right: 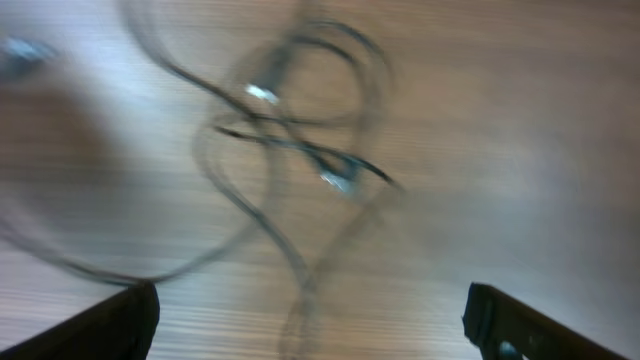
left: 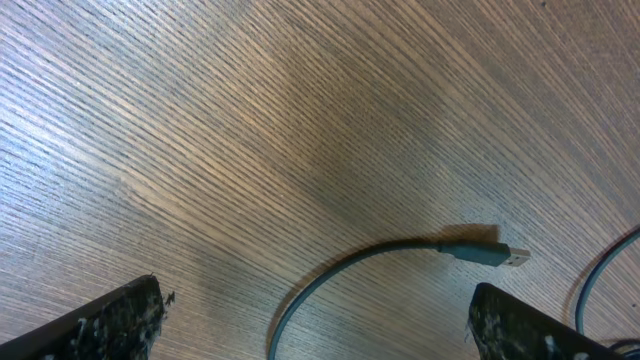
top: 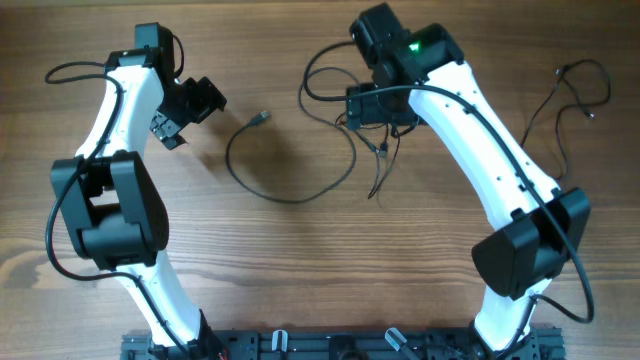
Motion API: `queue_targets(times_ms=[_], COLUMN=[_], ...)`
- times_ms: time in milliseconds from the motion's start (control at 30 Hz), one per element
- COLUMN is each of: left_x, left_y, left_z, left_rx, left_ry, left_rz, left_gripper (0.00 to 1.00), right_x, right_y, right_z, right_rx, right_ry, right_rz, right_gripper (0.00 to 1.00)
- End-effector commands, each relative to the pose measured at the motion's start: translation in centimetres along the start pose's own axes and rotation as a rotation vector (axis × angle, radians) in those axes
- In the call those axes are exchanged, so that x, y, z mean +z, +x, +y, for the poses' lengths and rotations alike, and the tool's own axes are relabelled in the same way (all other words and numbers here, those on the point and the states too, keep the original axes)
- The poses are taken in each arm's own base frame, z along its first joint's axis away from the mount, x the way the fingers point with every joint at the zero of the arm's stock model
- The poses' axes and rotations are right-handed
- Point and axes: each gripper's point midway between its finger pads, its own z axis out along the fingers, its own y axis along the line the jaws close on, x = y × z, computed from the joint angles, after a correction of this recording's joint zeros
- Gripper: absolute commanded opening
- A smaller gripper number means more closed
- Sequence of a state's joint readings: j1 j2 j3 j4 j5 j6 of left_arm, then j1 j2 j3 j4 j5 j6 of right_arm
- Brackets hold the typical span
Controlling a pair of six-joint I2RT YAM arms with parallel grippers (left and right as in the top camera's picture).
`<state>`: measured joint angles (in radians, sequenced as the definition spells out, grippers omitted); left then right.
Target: Untangle cables
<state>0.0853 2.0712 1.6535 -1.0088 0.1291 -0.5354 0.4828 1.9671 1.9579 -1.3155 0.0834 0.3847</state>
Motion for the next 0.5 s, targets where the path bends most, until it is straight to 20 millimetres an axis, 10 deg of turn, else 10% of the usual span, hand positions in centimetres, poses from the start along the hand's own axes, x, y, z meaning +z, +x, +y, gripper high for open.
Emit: queue_targets(times_ms=[0,267,467], left_x=[0.2,0.2,0.5], left_y=[0.2,-0.4,-0.4], left_z=[-0.1,0.6,0.9], left_rx=[0.006,-0.042,-0.054], left_ry=[0.001,0.002,0.001], left_rz=[0.007,0.001,0.003], left_gripper=[1.00,1.00,1.00], right_x=[0.2,4.4,9.3], right_y=[0.5,-0.9,-3.5], right_z=[7.7,13.3,12.3], right_rx=[-0.207,-0.454,-0.469], right_ry=[-0.375,-0.313,-0.093], right_rz=[0.021,-0.173,-0.326], right_gripper=[1.00,1.00,1.00])
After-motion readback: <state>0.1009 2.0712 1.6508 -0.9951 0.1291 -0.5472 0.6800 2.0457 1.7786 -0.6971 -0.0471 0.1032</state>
